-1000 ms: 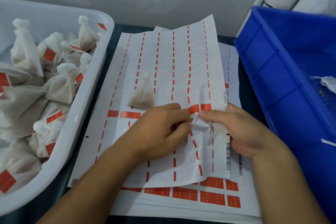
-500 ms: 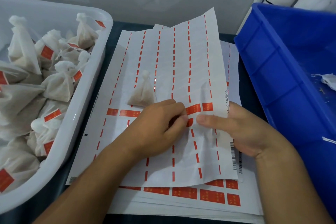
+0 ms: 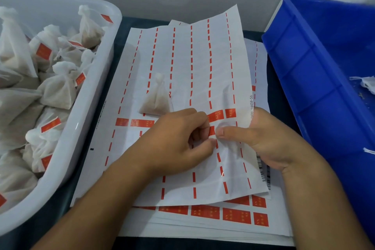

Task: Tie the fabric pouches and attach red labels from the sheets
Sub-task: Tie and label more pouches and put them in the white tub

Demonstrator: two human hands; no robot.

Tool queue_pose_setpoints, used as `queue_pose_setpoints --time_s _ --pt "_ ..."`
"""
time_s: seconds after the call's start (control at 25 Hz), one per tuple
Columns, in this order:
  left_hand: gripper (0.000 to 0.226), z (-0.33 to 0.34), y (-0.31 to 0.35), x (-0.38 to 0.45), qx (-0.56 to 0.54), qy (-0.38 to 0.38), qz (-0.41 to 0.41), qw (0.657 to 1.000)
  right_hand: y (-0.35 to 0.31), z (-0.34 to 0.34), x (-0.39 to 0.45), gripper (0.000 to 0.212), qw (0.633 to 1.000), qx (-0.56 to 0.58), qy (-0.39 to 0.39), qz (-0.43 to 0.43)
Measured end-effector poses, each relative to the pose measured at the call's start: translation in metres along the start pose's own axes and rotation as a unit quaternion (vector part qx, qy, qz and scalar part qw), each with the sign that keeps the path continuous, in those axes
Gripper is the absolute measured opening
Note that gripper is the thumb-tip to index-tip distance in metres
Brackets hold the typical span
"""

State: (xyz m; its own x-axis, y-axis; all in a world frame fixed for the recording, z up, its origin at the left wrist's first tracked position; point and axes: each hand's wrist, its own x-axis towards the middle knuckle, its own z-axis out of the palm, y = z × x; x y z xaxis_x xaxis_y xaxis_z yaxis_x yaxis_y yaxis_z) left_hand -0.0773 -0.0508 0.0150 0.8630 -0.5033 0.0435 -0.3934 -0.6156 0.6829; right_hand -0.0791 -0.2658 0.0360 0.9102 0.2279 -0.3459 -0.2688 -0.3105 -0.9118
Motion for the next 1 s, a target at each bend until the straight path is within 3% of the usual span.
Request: queue_pose_setpoints --time_s 0.56,0.76,1.0 --pt "0.027 0.006 0.003 0.0036 0.025 0.035 0.008 0.999 -0.0016 0.0047 0.0029 0.026 1.0 0.004 0.005 0.005" --pt "0.023 0.0023 0.0009 -0.001 0.006 0.028 0.006 1.0 -0.0039 0.0073 0.0029 0.024 0.998 0.064 -0.027 -0.011" --pt "0.021 0.0057 0.0019 0.0017 0.03 0.036 0.012 0.999 -0.0029 0.0102 0.0045 0.033 0.998 0.051 0.0 -0.025"
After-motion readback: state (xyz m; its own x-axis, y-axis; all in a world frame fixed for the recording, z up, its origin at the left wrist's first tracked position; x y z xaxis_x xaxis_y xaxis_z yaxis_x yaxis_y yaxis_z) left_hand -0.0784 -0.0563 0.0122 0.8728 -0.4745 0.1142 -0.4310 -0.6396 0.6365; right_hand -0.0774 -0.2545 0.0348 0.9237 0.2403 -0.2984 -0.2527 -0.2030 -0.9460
